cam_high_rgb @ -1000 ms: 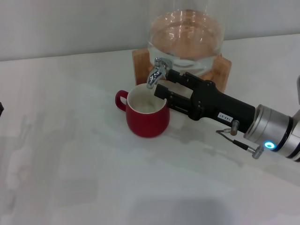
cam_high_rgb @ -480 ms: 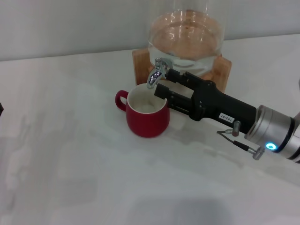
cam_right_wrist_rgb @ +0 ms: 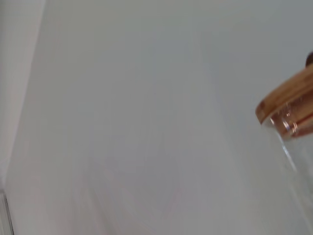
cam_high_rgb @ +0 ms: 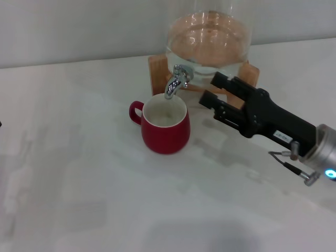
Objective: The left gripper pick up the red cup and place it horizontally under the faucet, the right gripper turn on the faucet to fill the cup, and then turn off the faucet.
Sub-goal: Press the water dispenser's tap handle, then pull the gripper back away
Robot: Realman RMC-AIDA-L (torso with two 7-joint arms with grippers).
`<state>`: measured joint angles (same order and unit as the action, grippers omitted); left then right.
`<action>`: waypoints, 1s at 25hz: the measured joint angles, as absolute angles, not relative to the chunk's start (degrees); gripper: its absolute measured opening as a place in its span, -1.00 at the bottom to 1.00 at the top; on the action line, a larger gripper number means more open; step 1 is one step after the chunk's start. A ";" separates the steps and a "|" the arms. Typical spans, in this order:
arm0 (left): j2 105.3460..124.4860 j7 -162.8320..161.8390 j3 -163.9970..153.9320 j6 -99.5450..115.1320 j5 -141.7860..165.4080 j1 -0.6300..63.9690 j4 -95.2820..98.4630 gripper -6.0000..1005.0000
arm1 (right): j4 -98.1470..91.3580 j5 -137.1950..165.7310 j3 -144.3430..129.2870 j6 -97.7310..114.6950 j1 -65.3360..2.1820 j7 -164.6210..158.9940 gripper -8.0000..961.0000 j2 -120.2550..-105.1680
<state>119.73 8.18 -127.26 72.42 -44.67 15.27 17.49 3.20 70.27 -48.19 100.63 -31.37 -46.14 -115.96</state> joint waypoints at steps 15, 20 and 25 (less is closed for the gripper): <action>119.61 8.17 -127.27 72.42 -44.55 15.53 17.24 0.76 | 5.80 73.14 -48.78 103.48 -31.58 -45.51 0.51 -116.19; 119.62 8.17 -127.27 72.42 -44.50 15.66 17.22 0.76 | 8.42 74.58 -48.70 101.62 -35.19 -45.45 0.51 -116.19; 119.62 8.18 -127.26 72.37 -44.41 16.00 17.22 0.76 | 10.22 75.86 -48.32 99.24 -38.33 -45.49 0.51 -116.19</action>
